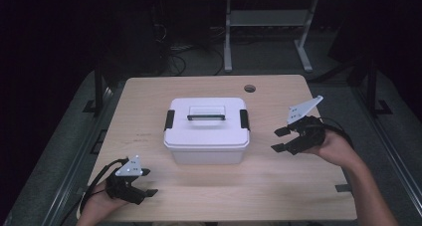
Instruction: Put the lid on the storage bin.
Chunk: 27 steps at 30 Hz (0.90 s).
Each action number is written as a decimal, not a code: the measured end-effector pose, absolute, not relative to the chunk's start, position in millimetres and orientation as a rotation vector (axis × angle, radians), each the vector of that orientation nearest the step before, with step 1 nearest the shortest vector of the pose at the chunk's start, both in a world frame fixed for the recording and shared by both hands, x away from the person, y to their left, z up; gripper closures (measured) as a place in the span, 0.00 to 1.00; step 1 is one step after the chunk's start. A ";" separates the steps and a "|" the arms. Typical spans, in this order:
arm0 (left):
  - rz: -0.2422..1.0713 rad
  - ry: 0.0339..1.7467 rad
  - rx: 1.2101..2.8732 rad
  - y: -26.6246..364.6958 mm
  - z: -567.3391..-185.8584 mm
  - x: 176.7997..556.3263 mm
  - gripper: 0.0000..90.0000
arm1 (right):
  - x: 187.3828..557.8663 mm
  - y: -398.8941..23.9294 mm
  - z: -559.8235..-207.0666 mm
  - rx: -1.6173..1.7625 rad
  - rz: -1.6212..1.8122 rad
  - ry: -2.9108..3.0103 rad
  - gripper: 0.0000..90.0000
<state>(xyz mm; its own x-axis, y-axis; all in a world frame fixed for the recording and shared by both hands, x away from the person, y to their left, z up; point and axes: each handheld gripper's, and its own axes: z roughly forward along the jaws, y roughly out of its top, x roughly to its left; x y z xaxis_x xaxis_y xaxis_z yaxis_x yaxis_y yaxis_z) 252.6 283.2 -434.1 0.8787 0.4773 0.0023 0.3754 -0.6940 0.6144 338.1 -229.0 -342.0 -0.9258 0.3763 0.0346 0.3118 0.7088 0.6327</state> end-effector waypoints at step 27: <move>0.226 0.622 2.419 284.6 -434.7 253.0 0.28 | 331.5 -243.5 -373.7 0.655 1.023 2.822 0.41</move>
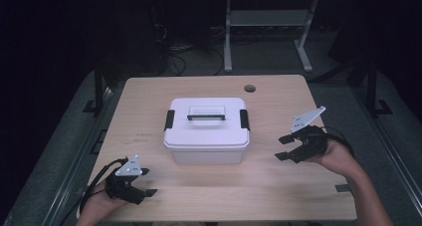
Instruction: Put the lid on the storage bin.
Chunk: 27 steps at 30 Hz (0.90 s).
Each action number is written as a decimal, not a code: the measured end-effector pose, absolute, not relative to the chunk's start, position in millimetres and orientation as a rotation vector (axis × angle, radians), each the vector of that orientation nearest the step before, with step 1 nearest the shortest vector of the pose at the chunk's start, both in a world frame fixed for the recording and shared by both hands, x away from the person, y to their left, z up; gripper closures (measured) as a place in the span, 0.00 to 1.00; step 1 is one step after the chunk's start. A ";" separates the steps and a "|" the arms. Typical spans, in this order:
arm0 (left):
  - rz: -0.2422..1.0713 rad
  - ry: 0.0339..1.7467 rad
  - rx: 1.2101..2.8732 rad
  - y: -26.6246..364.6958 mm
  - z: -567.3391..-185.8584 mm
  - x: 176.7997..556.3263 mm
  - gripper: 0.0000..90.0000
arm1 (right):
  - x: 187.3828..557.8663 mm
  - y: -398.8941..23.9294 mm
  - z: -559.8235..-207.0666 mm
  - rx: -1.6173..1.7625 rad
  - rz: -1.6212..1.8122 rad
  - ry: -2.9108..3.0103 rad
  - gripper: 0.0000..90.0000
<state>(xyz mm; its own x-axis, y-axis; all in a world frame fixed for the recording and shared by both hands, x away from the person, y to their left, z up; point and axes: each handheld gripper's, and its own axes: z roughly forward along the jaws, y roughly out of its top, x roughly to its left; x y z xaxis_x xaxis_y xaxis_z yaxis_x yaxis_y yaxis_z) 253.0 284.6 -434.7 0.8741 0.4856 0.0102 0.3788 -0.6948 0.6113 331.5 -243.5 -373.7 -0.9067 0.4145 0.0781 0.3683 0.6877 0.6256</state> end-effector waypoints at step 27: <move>0.224 0.636 2.417 286.0 -435.9 253.4 0.28 | 322.3 -249.9 -397.6 0.691 1.027 2.837 0.40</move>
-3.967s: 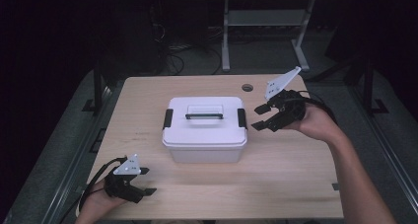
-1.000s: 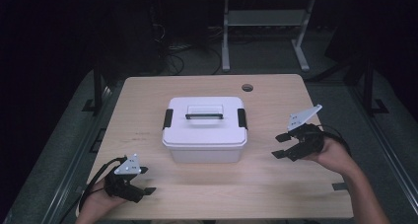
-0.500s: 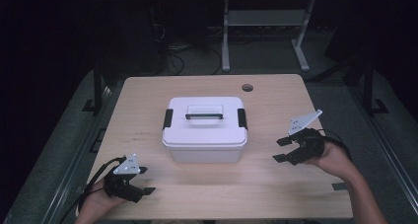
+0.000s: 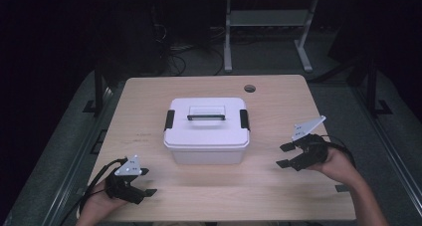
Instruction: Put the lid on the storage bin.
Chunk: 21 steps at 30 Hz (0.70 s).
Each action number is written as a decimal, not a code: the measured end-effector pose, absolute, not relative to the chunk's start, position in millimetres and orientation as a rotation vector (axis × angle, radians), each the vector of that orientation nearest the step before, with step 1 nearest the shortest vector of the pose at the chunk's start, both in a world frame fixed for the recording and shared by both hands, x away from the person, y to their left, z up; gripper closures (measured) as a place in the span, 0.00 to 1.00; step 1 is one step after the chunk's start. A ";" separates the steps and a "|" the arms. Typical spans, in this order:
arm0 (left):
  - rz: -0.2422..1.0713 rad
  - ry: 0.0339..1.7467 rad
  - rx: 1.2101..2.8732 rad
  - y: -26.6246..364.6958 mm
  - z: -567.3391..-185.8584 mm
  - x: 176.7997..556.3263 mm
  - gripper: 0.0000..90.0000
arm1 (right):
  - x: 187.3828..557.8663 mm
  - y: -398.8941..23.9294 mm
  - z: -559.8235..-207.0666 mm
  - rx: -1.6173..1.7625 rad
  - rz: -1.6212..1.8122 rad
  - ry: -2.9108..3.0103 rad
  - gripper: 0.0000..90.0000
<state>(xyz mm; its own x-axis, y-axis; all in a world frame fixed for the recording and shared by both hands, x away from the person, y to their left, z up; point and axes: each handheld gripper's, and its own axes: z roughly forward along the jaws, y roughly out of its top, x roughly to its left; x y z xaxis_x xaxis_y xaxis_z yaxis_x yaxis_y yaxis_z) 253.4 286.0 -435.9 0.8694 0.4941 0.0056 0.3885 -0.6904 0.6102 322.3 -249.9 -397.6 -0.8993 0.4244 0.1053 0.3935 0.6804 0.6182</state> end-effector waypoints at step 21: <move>0.223 0.639 2.408 286.7 -435.1 253.9 0.28 | 315.6 -256.4 -414.2 0.731 1.045 2.844 0.39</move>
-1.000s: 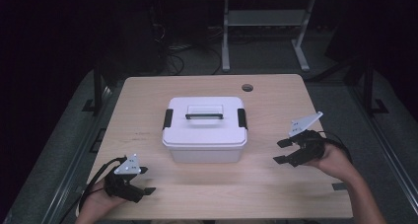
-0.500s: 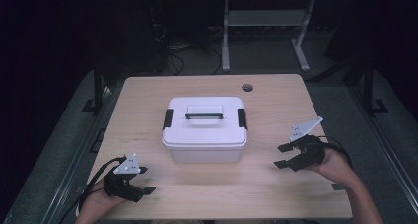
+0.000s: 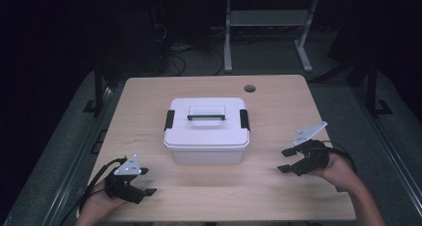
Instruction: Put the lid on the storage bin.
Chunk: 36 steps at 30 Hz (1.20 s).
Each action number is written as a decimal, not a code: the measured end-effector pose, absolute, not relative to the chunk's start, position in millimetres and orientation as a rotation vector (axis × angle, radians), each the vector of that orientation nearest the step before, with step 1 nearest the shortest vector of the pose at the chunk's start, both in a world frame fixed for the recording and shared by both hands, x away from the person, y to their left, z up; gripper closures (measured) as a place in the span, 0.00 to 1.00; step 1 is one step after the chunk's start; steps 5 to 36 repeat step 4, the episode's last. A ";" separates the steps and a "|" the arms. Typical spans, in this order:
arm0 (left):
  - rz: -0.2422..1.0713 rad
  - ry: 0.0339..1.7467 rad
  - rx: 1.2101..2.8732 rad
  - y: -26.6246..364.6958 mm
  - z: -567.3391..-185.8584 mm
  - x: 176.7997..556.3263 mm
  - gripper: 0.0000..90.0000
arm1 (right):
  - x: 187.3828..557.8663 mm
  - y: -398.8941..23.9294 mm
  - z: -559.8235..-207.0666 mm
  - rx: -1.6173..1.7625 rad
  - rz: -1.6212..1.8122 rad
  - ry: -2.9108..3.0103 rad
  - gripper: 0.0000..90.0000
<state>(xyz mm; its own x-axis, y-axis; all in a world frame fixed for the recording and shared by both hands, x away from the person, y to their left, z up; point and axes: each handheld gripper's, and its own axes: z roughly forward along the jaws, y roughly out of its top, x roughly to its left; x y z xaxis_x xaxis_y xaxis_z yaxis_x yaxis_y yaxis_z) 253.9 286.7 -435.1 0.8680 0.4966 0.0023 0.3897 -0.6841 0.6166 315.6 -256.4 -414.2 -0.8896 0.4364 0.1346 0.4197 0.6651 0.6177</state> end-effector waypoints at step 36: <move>0.224 0.639 2.406 287.1 -435.0 254.4 0.28 | 315.0 -256.3 -413.5 0.731 1.044 2.843 0.38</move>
